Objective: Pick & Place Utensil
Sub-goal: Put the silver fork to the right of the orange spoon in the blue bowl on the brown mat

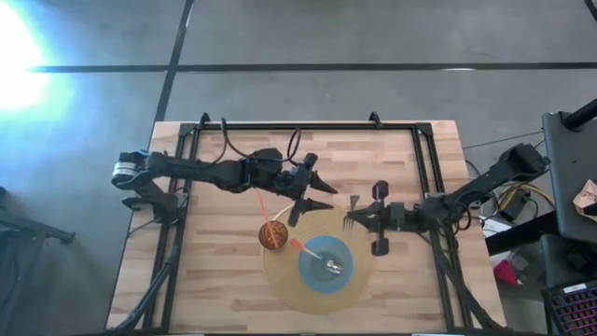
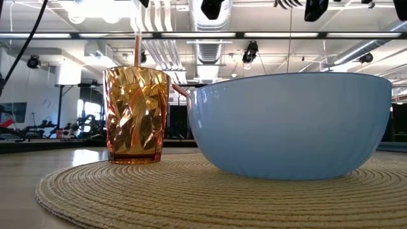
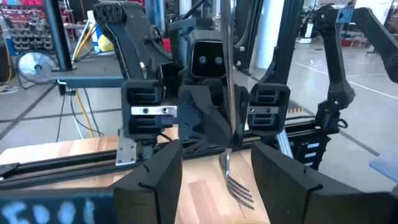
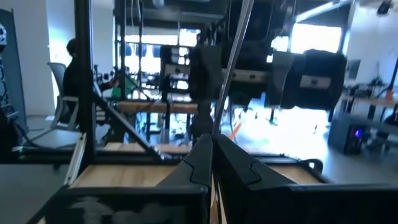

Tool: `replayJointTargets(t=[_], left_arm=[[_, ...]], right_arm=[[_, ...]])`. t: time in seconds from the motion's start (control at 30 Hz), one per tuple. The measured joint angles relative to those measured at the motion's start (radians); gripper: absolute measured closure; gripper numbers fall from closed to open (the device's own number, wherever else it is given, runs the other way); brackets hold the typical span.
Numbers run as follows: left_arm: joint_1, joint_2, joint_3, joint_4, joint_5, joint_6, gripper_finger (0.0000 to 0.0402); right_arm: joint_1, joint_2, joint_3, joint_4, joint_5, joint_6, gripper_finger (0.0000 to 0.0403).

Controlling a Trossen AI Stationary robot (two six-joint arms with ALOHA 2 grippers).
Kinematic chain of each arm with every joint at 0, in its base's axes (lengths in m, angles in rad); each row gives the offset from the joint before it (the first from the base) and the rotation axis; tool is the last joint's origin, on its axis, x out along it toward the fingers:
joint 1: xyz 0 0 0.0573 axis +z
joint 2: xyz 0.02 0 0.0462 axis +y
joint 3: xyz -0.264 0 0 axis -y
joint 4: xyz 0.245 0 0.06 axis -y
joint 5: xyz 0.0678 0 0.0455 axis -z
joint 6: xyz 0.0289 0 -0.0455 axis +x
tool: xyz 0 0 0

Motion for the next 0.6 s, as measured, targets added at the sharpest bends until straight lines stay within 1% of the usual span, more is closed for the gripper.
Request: replayJointTargets(t=[0.13,0.2,0.5,0.6], left_arm=[[-0.015,0.0,-0.007,0.03,0.0,-0.001,0.0216],[-0.023,0.0,-0.007,0.04,0.0,-0.001,0.0216],[-0.038,0.0,-0.007,0.046,-0.007,0.0,0.0216],[-0.038,0.0,-0.007,0.046,-0.009,0.0,0.0219]], right_arm=[[-0.018,0.066,0.0,0.111,0.0,-0.034,0.0394],[-0.033,0.102,0.004,0.138,0.0,-0.039,0.0394],[-0.071,0.247,0.1,0.142,0.0,-0.069,0.0394],[-0.071,0.275,0.133,0.144,0.039,-0.096,0.0394]])
